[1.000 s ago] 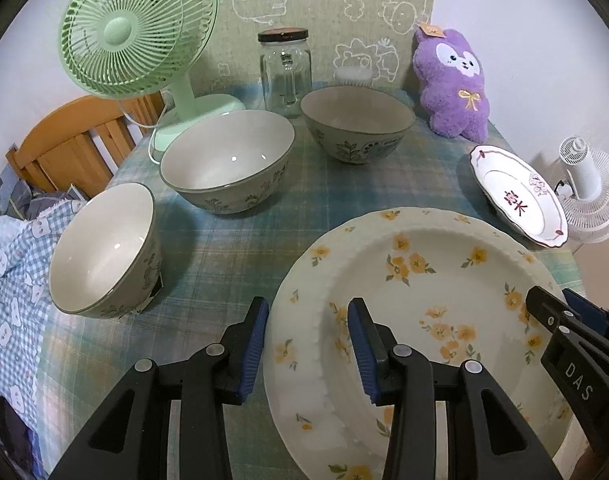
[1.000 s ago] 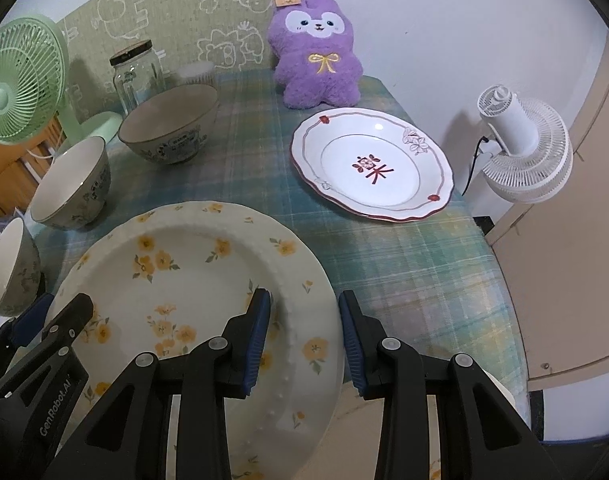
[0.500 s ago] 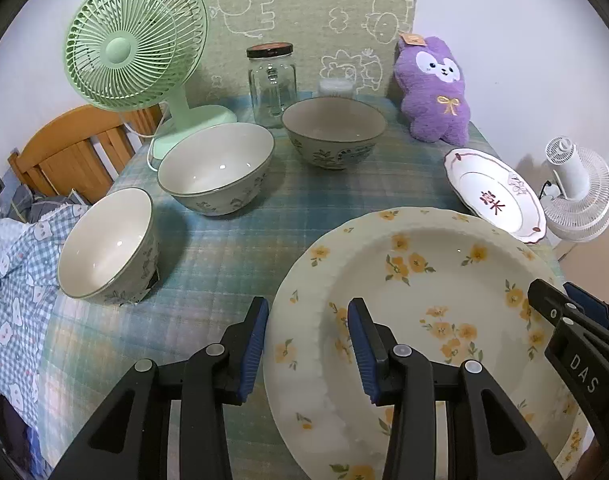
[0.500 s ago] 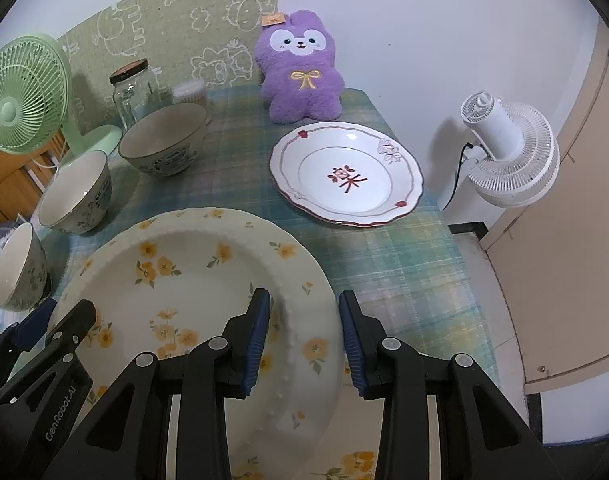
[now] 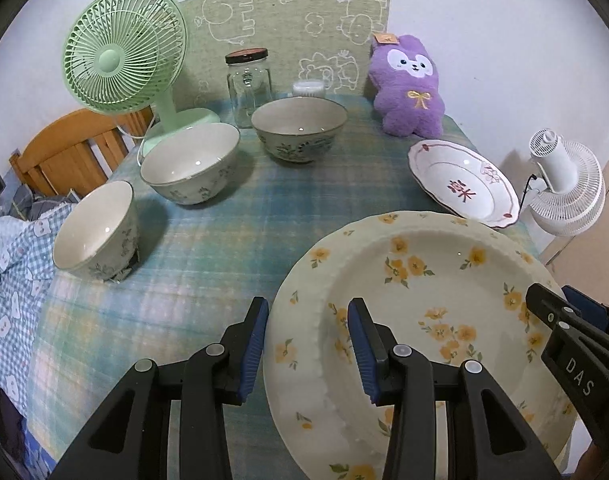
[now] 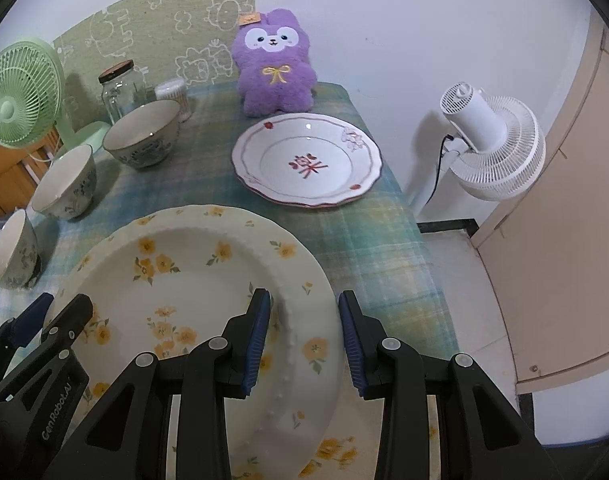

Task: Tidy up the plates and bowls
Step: 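Lift the beaded-rim plate with both grippers, then carry the beaded-rim plate over the scalloped plate and lower it, then open both grippers and move them toward the red-print white plate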

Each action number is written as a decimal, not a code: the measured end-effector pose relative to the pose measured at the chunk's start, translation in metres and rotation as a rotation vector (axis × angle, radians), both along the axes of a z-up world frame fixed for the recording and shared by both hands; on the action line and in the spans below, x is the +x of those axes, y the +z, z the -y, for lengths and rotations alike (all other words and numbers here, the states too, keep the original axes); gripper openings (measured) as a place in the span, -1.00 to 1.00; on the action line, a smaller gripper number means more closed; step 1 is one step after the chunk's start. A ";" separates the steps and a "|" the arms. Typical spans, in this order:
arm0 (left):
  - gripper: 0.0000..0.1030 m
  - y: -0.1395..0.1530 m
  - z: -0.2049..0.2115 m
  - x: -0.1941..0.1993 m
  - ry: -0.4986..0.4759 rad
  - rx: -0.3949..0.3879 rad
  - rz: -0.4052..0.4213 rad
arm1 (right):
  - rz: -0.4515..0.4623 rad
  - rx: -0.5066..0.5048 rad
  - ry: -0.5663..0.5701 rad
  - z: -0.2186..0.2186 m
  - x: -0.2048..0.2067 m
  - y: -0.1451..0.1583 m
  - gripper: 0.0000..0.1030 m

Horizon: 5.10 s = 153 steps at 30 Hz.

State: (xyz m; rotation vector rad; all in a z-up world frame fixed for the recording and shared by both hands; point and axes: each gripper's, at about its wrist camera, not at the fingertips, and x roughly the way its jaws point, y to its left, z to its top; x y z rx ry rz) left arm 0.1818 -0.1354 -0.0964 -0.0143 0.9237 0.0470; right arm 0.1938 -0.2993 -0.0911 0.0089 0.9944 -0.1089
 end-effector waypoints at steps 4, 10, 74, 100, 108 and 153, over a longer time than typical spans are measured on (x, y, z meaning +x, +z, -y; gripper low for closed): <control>-0.21 0.000 0.013 -0.008 0.016 0.001 0.009 | 0.002 0.000 0.016 0.012 -0.006 0.000 -0.25; -0.21 -0.001 0.027 -0.024 0.050 -0.002 0.019 | 0.007 0.000 0.050 0.027 -0.018 -0.001 -0.25; -0.21 -0.040 0.081 -0.084 -0.078 0.081 0.038 | -0.009 0.028 -0.132 0.076 -0.100 -0.050 -0.24; 0.15 -0.036 0.083 -0.082 -0.117 0.074 0.032 | -0.038 0.029 -0.133 0.074 -0.094 -0.044 -0.21; 0.38 -0.012 0.075 -0.083 -0.143 0.043 0.030 | 0.009 0.040 -0.071 0.060 -0.093 -0.010 -0.05; 0.63 0.107 0.047 -0.067 -0.103 -0.044 0.190 | 0.268 -0.004 0.013 0.015 -0.083 0.125 0.37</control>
